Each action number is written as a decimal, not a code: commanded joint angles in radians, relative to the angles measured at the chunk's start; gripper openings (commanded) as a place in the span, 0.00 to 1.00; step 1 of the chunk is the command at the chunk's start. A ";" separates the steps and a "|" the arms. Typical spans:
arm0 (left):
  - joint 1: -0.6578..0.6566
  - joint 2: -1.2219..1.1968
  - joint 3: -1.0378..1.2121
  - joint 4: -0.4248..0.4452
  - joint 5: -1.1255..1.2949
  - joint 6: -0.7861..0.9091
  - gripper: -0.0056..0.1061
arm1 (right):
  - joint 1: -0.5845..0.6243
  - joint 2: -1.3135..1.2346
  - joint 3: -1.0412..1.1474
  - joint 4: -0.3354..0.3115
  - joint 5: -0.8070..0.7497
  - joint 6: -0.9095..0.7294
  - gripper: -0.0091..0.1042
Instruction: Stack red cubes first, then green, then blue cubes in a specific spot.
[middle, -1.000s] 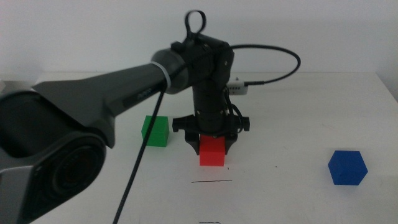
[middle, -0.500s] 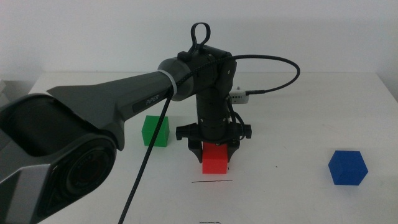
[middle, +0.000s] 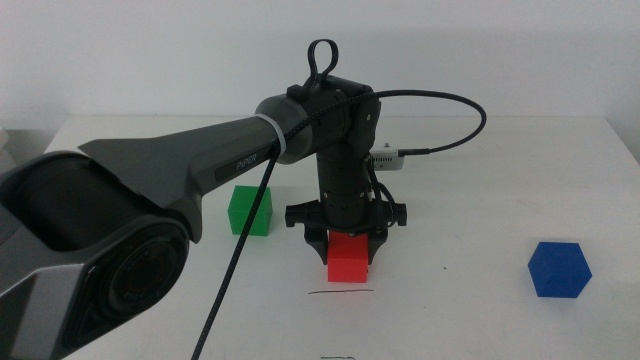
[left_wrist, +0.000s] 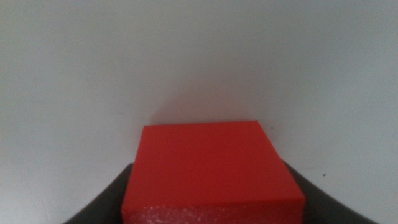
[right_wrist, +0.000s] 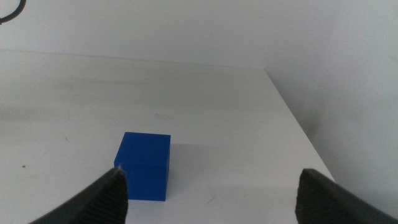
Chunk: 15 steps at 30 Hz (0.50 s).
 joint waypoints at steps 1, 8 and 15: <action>-0.002 -0.065 -0.024 -0.010 0.091 0.011 0.04 | -0.008 -0.015 -0.010 -0.008 -0.080 -0.009 0.87; -0.002 -0.065 -0.023 -0.007 0.092 0.025 0.04 | -0.008 -0.015 -0.010 -0.008 -0.080 -0.009 0.87; -0.002 -0.066 -0.015 -0.007 0.093 0.043 0.04 | -0.008 -0.015 -0.010 -0.008 -0.080 -0.009 0.87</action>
